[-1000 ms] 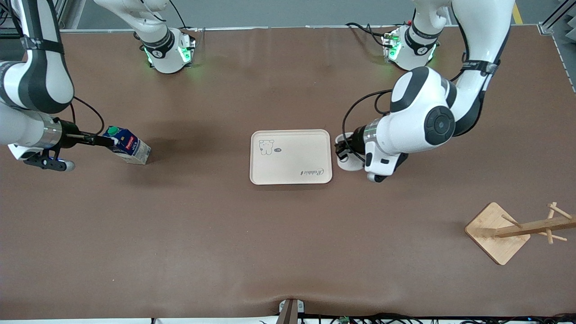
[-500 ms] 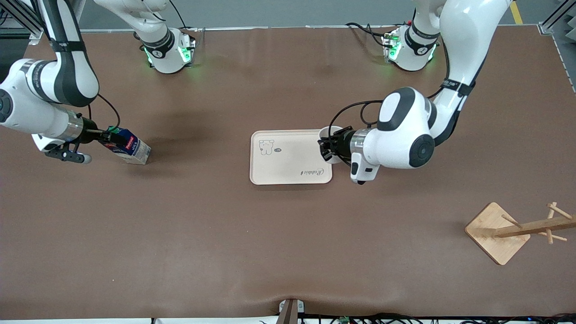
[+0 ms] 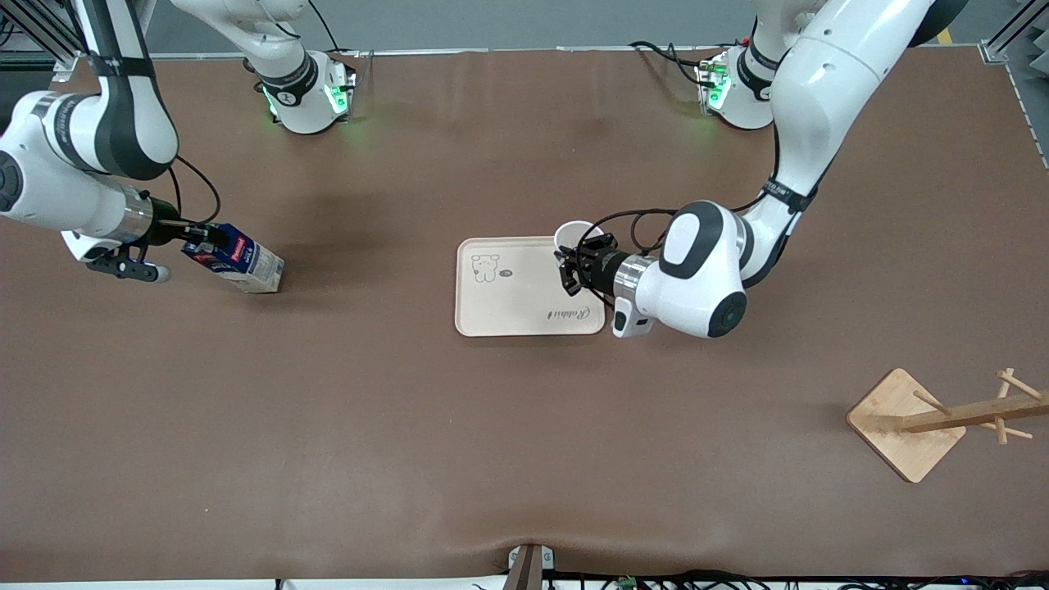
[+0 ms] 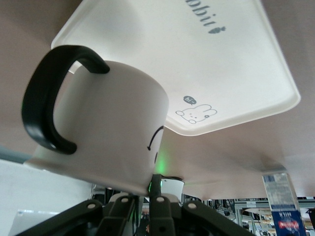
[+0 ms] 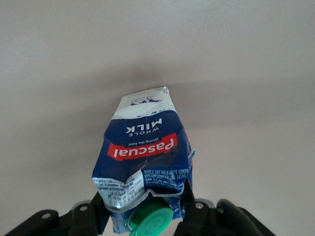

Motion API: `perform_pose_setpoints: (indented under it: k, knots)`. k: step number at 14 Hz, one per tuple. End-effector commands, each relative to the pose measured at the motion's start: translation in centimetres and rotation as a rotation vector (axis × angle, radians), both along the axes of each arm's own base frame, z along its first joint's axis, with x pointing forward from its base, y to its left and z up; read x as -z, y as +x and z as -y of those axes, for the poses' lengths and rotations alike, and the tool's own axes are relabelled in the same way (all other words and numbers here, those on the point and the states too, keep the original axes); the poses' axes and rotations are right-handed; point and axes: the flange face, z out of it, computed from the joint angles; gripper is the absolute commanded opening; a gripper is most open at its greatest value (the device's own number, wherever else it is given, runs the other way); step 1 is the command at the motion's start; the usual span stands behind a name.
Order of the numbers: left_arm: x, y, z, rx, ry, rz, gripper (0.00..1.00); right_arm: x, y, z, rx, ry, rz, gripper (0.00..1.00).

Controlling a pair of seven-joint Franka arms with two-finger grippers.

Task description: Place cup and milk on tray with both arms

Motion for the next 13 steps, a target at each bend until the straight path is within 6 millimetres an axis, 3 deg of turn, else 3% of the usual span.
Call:
perform_pose_setpoints:
  k: [1, 4, 6, 9, 13]
  knots:
    - [1.6, 0.4, 0.3, -0.014, -0.049, -0.037, 0.00, -6.5, 2.8, -1.0, -0.029, 0.019, -0.052, 0.00]
    - [3.5, 0.4, 0.0, -0.030, -0.100, -0.065, 0.00, -12.3, 5.5, -2.1, -0.057, 0.014, -0.011, 0.00]
    - [4.7, 0.4, -0.4, -0.033, -0.096, -0.078, 0.00, -13.4, 6.2, -2.9, -0.070, 0.014, 0.010, 0.00]
    - [6.4, 0.3, -1.0, -0.035, -0.087, -0.098, 0.00, -13.8, 6.4, -6.0, -0.127, 0.013, 0.019, 0.00]
    - [8.0, 0.6, -2.4, -0.054, -0.063, -0.113, 0.00, -13.7, 6.2, -12.3, -0.194, 0.115, 0.022, 0.00]
